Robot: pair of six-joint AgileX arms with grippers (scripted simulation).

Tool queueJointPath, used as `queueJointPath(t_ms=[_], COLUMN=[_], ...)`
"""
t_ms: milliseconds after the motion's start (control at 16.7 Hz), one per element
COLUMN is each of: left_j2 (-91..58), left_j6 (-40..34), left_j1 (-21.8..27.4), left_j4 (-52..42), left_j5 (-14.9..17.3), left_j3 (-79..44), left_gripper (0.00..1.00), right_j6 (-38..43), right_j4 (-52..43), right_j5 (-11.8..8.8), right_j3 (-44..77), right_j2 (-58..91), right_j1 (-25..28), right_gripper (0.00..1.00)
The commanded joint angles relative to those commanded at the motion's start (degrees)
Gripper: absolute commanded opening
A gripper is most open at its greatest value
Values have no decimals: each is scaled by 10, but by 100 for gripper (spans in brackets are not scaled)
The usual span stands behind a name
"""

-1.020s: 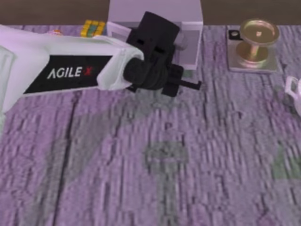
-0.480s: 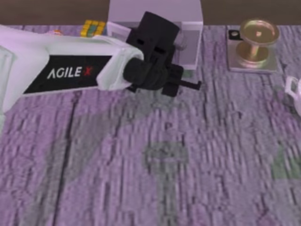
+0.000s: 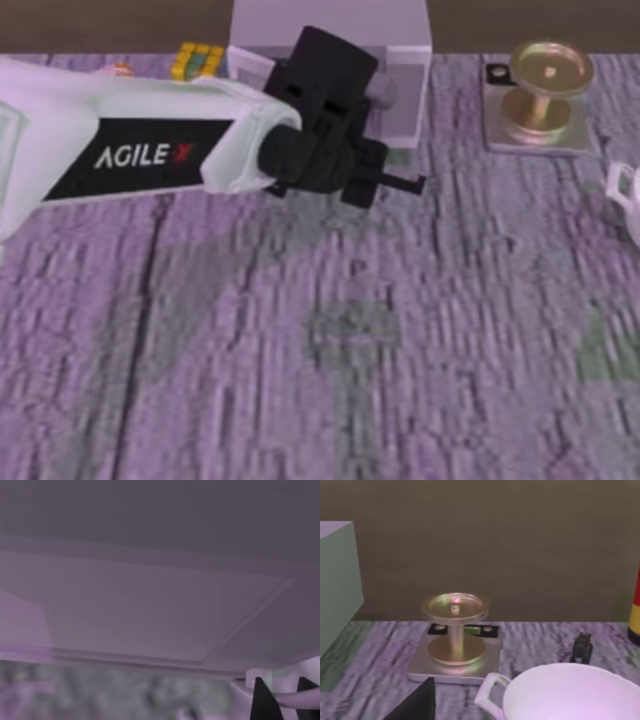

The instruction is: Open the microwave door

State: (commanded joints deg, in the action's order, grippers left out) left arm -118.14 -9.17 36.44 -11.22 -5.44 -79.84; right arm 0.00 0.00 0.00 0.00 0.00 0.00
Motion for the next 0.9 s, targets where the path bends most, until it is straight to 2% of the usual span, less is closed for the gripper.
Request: queueJointPath(t_ms=[240,900], left_j2=[11,11], left_j6=[18,18], left_j1=[-8,-8], left_j4=[8,8], left_j5=[11,11], left_j3=[16,16], left_gripper=[0,0], right_j6=[0,0], right_j4=[0,0], right_j5=[0,0], right_j3=[0,0], right_j2=[0,0], right_j1=[0,0], right_gripper=[100,100])
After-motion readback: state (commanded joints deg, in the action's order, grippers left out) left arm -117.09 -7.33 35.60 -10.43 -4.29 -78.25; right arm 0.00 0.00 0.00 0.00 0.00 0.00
